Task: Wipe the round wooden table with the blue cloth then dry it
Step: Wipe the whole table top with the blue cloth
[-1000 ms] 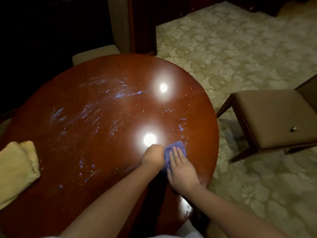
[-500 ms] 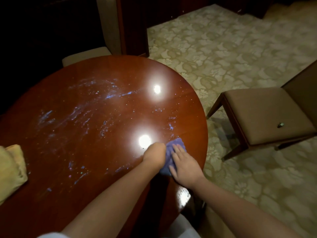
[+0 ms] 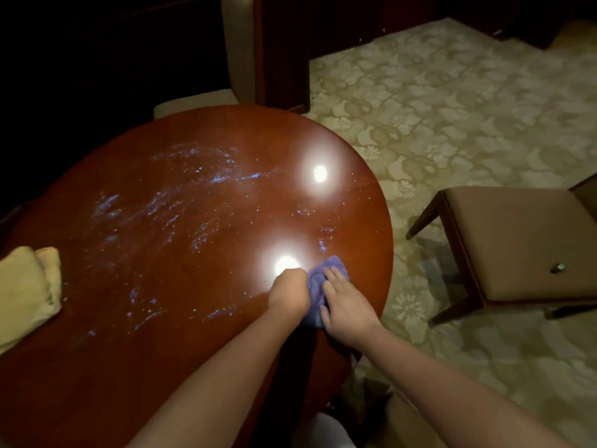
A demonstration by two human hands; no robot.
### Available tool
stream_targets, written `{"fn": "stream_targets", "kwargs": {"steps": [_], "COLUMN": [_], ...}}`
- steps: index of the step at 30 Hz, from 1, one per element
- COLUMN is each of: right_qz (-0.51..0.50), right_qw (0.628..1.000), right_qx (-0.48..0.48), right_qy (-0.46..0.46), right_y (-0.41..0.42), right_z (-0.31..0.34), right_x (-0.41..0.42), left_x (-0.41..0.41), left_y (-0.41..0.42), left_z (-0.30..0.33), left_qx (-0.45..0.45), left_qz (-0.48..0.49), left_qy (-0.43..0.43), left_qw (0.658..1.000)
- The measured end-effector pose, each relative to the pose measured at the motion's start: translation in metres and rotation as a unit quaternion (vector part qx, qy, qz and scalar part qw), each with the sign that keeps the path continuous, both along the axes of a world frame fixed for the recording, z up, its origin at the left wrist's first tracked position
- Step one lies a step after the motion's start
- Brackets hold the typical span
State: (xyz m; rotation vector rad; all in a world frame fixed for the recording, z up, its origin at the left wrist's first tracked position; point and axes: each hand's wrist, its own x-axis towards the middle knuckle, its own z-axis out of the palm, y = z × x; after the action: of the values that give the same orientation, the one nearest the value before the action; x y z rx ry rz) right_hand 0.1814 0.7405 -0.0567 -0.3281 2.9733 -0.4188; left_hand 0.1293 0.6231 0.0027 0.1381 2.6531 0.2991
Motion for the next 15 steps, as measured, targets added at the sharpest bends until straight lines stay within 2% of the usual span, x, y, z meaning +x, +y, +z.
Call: {"fn": "stream_targets", "kwargs": {"steps": [1,3,8,11,15], "right_qz": [0.014,0.048,-0.008,-0.037,0.013], "right_qw": [1.000,0.998,0.999,0.999,0.996], "right_qx": [-0.019,0.012,0.012,-0.023,0.008], "right_qy": [-0.016,-0.030,-0.044,-0.032,-0.088], "right_y": [0.005,0.014,0.013,0.007,0.003], "right_z": [-0.001,0.002,0.002,0.009,0.026], "right_x": [-0.008,-0.011,0.024,0.008,-0.013], "left_x": [-0.001,0.000,0.013,0.014,0.010], "left_y": [0.000,-0.001,0.006,0.006,-0.004], "left_z": [0.000,-0.003,-0.005,-0.005,-0.006], "left_qx": [0.003,0.013,0.044,0.052,0.062], "left_qz": [0.013,0.031,0.022,0.029,0.045], "left_qy": [0.012,0.015,-0.014,-0.011,0.000], "left_qw": [1.000,0.999,0.999,0.998,0.997]}}
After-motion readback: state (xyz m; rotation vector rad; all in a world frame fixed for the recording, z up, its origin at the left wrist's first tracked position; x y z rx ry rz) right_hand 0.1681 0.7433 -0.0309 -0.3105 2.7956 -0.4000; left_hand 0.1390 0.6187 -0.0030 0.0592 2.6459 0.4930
